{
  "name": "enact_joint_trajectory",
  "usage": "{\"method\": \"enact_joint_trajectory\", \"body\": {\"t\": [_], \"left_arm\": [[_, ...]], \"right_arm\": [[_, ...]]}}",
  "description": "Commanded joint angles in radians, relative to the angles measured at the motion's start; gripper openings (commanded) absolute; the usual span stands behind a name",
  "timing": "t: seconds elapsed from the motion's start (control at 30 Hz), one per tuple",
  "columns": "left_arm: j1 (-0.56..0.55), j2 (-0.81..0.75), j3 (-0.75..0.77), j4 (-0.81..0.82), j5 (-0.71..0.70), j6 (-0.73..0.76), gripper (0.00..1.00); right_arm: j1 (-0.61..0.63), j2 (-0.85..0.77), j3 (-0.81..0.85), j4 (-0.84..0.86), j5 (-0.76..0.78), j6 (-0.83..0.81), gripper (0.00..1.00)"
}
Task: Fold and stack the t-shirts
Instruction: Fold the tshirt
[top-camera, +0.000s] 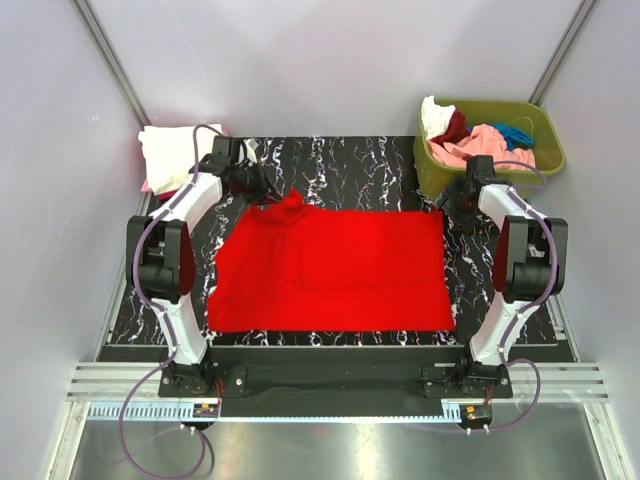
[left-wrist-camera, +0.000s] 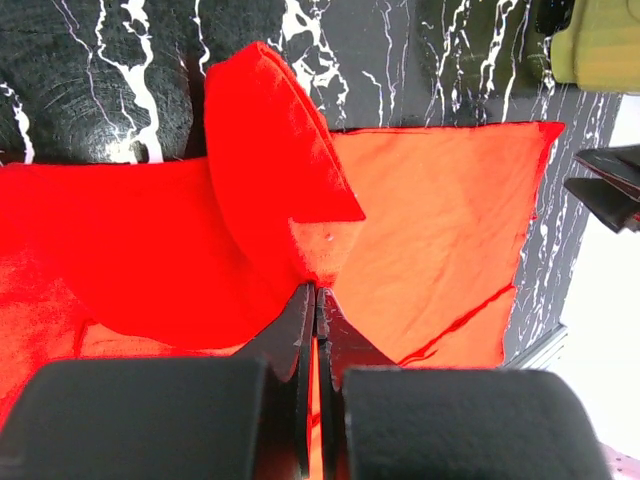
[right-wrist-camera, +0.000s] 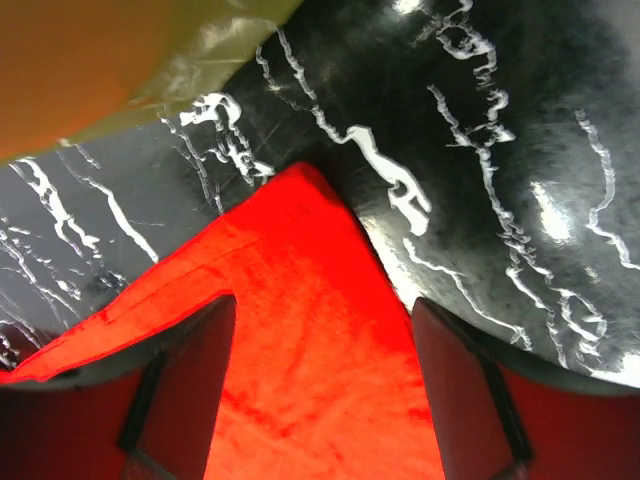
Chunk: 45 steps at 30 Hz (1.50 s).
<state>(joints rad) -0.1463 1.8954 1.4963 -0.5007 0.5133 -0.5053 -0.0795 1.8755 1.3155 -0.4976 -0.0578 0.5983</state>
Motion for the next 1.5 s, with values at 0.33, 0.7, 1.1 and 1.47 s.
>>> {"method": "enact_joint_trajectory", "body": {"t": [0.33,0.7,1.1,1.47], "left_arm": [[-0.003,-0.11,-0.018,0.051,0.047,0.01,0.0],[-0.003,-0.136,-0.077,0.071,0.054,0.007,0.0],[-0.01,-0.225,-0.137,0.064,0.057,0.004,0.0],[0.096,-0.423,-0.271,-0.032,0.042,0.073,0.0]], "right_arm": [[-0.002,0.18,0.082,0.079,-0.027,-0.015,0.63],[0.024,0.162,0.053,0.039,-0.011,-0.014,0.69],[0.023,-0.257,-0.294,0.211,0.023,0.011,0.76],[0.023,-0.087,-0.17,0.222,0.022,-0.057,0.77]]}}
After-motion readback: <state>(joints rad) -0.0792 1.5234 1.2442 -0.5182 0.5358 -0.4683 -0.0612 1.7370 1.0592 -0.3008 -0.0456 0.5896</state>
